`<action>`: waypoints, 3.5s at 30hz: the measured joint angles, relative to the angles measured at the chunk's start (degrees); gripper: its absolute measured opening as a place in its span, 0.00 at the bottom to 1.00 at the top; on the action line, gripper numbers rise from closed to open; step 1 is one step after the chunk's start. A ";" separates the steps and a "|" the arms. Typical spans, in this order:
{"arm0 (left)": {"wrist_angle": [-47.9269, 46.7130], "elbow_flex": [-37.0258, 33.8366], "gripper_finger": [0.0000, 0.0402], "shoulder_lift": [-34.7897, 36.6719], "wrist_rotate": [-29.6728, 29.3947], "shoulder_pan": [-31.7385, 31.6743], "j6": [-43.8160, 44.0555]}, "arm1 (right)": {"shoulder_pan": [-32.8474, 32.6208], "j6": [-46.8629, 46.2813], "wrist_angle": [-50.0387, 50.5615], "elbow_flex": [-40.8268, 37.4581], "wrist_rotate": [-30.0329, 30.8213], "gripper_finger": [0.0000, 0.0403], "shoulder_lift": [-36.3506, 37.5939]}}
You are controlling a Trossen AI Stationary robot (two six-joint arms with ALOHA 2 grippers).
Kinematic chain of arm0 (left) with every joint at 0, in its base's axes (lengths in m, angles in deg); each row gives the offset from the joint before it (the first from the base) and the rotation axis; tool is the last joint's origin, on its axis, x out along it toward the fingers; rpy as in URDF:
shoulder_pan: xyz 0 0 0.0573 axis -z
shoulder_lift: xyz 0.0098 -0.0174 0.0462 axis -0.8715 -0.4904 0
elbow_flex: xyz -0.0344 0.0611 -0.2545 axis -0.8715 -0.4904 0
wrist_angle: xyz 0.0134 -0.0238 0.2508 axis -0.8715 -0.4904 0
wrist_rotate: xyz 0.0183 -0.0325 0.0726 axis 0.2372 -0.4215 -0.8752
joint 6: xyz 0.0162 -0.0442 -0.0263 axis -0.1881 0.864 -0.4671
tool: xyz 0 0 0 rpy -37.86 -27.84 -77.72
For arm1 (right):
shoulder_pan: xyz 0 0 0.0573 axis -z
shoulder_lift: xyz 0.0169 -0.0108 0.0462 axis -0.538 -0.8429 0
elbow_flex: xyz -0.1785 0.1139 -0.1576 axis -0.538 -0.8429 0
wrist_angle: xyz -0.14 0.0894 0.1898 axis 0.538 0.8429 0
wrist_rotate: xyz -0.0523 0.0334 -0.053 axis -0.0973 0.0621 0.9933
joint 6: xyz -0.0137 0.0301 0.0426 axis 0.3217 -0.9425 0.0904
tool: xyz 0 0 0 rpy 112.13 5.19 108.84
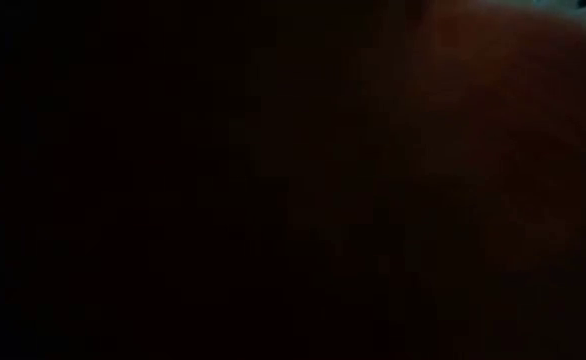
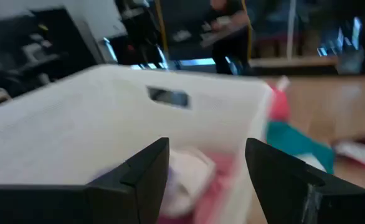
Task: Sort clothes
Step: Put the red sock into the top white bin
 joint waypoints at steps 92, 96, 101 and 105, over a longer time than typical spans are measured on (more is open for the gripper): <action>-2.16 0.13 0.50 6.84 5.75 0.94 -0.48 | -6.15 12.56 21.10 12.15 -13.01 0.75 -24.33; -2.15 0.13 0.50 6.84 5.75 0.94 -0.07 | -6.70 12.34 16.41 7.84 -12.83 0.75 -25.48; -2.20 0.15 0.50 6.78 5.72 0.95 -0.05 | -6.84 12.13 11.33 3.30 -12.20 0.73 -28.23; -2.33 0.15 0.50 6.64 5.62 0.95 0.04 | -6.80 11.93 10.27 3.38 -10.43 0.61 -30.41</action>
